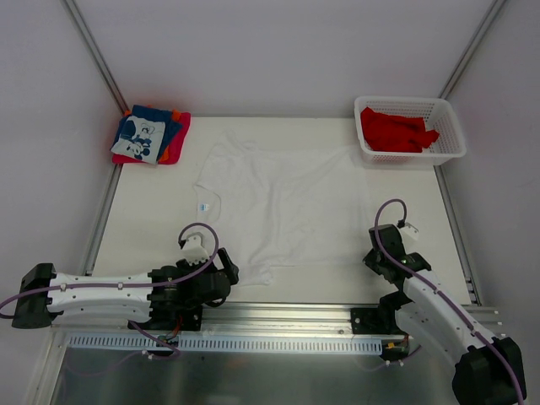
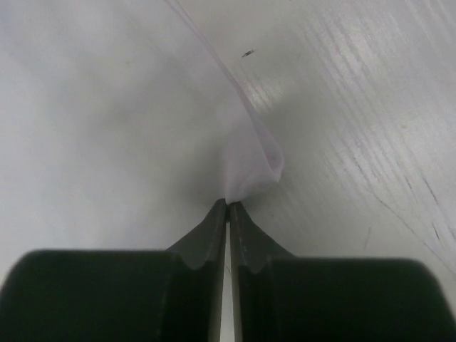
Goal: Fold and stack the t-shirts
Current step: Flatten the tshirt out
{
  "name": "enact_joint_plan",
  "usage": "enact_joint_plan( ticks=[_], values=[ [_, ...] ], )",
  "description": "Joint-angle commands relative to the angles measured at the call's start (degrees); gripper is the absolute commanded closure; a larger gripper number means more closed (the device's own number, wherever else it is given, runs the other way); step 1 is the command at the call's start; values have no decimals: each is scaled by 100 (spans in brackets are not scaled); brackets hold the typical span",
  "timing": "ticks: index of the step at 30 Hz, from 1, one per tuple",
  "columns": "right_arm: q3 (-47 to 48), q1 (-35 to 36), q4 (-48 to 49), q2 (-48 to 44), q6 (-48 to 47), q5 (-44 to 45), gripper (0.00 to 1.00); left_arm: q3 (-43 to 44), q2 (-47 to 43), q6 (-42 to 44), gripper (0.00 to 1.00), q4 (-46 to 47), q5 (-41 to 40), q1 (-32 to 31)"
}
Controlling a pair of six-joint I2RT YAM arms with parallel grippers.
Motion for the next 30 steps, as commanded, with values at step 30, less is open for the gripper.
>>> enact_joint_plan(
  ticks=[30],
  values=[
    [68,-43,-368,-541,-21,76,99,249,199,-87,36,-218,-152,-55]
  ],
)
